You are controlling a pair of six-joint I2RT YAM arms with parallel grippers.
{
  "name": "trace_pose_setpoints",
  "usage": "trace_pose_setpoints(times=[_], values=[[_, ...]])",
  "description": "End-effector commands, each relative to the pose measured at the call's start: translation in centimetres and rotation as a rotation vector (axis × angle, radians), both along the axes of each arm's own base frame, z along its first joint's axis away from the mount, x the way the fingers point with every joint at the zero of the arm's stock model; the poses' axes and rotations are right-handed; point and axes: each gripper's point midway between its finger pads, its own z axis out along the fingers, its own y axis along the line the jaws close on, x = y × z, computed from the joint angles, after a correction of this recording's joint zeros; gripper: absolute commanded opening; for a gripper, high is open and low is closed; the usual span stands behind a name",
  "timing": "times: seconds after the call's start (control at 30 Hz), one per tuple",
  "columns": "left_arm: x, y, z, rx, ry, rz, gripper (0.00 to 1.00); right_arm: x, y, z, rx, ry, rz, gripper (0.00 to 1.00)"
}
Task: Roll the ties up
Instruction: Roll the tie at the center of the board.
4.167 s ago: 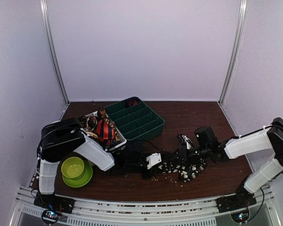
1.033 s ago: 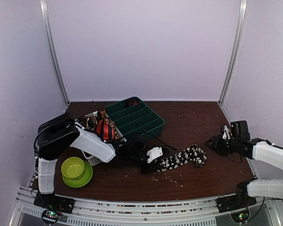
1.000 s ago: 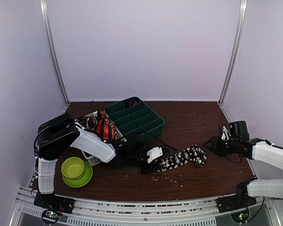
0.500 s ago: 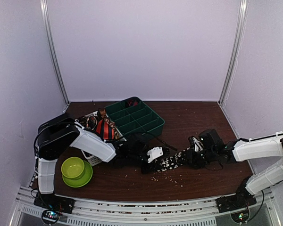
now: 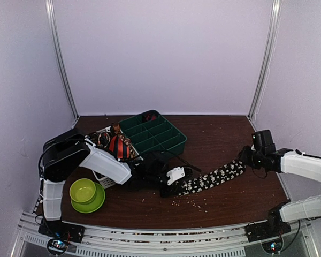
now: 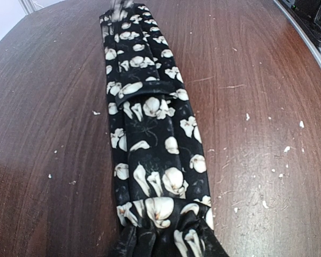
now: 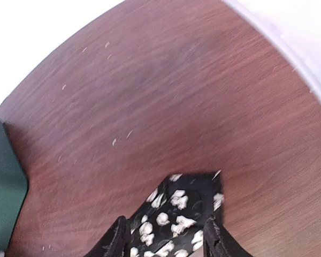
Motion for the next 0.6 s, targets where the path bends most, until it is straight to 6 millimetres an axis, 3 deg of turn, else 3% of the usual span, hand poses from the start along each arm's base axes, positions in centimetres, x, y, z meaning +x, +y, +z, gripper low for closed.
trace_pose_setpoints(times=[0.0, 0.1, 0.2, 0.33, 0.43, 0.57], values=[[-1.3, 3.1, -5.2, 0.177, 0.086, 0.0, 0.23, 1.3, -1.9, 1.2, -0.106, 0.054, 0.034, 0.45], [-1.3, 3.1, -5.2, 0.177, 0.085, 0.0, 0.23, 1.7, 1.7, 0.8, 0.005, 0.071, 0.175, 0.43], [-1.2, 3.0, -5.2, 0.178, 0.086, 0.001, 0.23, 1.2, 6.1, 0.2, 0.119, 0.069, 0.317, 0.41], [-1.3, 3.0, -5.2, 0.179, 0.089, -0.004, 0.23, 0.0, 10.7, -1.1, 0.216, 0.11, 0.434, 0.4], [-1.5, 3.0, -5.4, 0.195, 0.093, -0.018, 0.23, -0.5, 12.4, -2.6, 0.227, 0.147, 0.471, 0.4], [-1.6, 3.5, -5.6, 0.219, 0.094, -0.033, 0.23, -1.5, 11.7, -6.2, 0.186, 0.263, 0.452, 0.39]])
